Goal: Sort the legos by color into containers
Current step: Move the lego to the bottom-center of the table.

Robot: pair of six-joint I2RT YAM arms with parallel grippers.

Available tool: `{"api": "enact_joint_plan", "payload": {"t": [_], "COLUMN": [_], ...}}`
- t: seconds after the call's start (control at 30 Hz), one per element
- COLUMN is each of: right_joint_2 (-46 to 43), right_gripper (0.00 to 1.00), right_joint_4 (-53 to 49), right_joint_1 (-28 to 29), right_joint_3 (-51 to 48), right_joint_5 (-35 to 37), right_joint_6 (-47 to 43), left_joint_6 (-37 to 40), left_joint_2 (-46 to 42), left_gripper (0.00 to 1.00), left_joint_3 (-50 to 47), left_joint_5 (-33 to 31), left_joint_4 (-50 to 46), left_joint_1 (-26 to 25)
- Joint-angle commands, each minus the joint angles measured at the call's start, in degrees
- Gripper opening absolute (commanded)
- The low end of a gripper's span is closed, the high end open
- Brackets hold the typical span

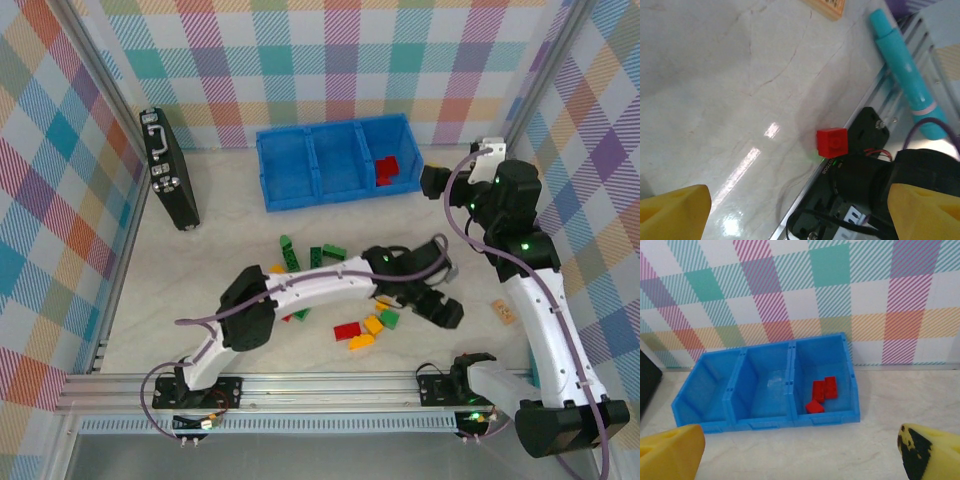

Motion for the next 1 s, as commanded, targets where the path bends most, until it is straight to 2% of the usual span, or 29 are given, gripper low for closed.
{"api": "enact_joint_plan", "payload": {"t": [0.0, 0.1, 0.23, 0.47, 0.7, 0.97], "right_joint_2": [-1.50, -1.13, -1.11, -11.76, -15.43, -11.43], "right_gripper": [0.99, 0.99, 0.99, 0.99, 0.99, 0.99], "right_joint_4": [4.35, 1.73, -3.27, 5.01, 7.16, 22.91], "right_joint_1": [-0.03, 0.86, 3.06, 3.24, 3.77, 5.85], "right_joint_3": [0.88, 3.19, 4.90, -11.01, -14.05, -17.17], "right_joint_5": [-4.10, -4.28, 0.80, 0.98, -0.58, -8.51], "right_joint_6": [2.70, 3.45, 0.66, 4.68, 4.67, 1.81], "left_joint_6": [-4.54, -9.70, -15.38, -14.98, -20.25, -24.37], "left_joint_2": [2.80, 5.21, 9.60, 16.50, 21.06, 26.36], "left_gripper": [0.90, 0.89, 0.88, 0.87, 0.86, 0.85], "left_joint_3": [4.49, 7.31, 12.91, 22.47, 26.12, 32.94], "left_joint_5": [-12.46, -14.27, -10.08, -7.43, -4.95, -3.08], "left_joint_4": [-6.99, -7.25, -6.95, -11.76, -14.86, -15.73], "left_joint_1": [-3.16, -5.50, -6.96, -7.33, -7.31, -6.75]}}
